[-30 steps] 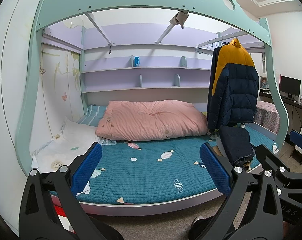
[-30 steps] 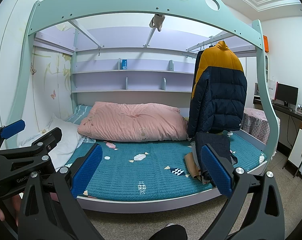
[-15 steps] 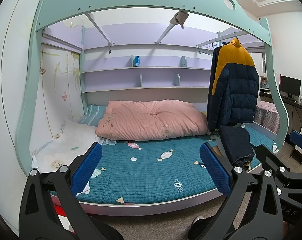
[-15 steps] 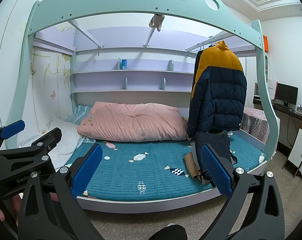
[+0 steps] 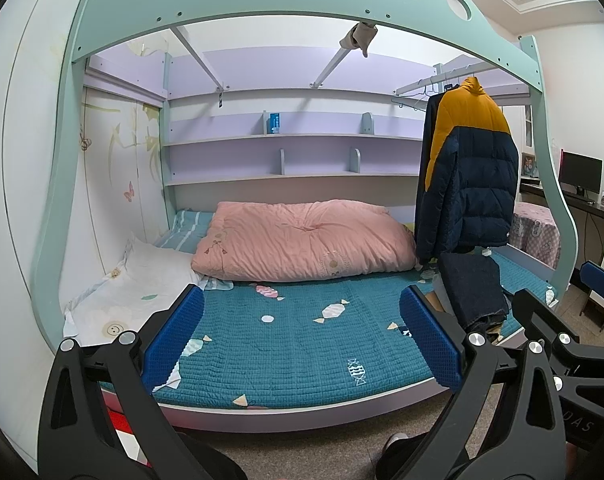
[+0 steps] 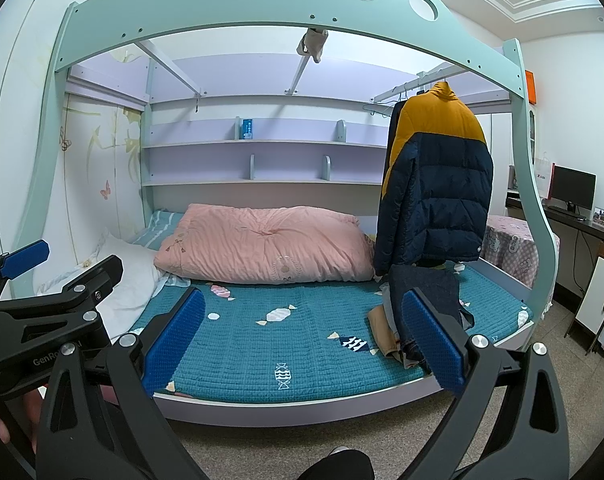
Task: Fold large clothes
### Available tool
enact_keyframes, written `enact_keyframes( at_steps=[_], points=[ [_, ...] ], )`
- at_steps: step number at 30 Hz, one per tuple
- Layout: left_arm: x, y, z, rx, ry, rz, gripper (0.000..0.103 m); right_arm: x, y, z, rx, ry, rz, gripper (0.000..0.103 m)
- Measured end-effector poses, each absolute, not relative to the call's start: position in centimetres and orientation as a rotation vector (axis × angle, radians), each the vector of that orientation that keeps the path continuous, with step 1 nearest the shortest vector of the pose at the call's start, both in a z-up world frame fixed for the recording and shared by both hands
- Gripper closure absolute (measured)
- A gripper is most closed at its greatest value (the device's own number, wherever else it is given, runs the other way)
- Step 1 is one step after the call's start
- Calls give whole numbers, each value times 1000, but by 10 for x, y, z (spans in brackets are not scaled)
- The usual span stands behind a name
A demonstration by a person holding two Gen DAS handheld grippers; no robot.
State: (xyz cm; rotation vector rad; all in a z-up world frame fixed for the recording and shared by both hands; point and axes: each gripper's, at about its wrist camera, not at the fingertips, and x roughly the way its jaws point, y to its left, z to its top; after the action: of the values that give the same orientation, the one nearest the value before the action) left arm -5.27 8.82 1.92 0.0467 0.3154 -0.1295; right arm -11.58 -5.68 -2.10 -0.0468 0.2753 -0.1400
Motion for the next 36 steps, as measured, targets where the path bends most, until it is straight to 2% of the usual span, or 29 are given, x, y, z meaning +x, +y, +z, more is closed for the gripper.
enact_keyframes(
  at_steps=[36],
  points=[
    [-51, 96, 20, 54, 301, -125, 5, -120, -58, -23, -42, 279, -149, 7]
  ],
)
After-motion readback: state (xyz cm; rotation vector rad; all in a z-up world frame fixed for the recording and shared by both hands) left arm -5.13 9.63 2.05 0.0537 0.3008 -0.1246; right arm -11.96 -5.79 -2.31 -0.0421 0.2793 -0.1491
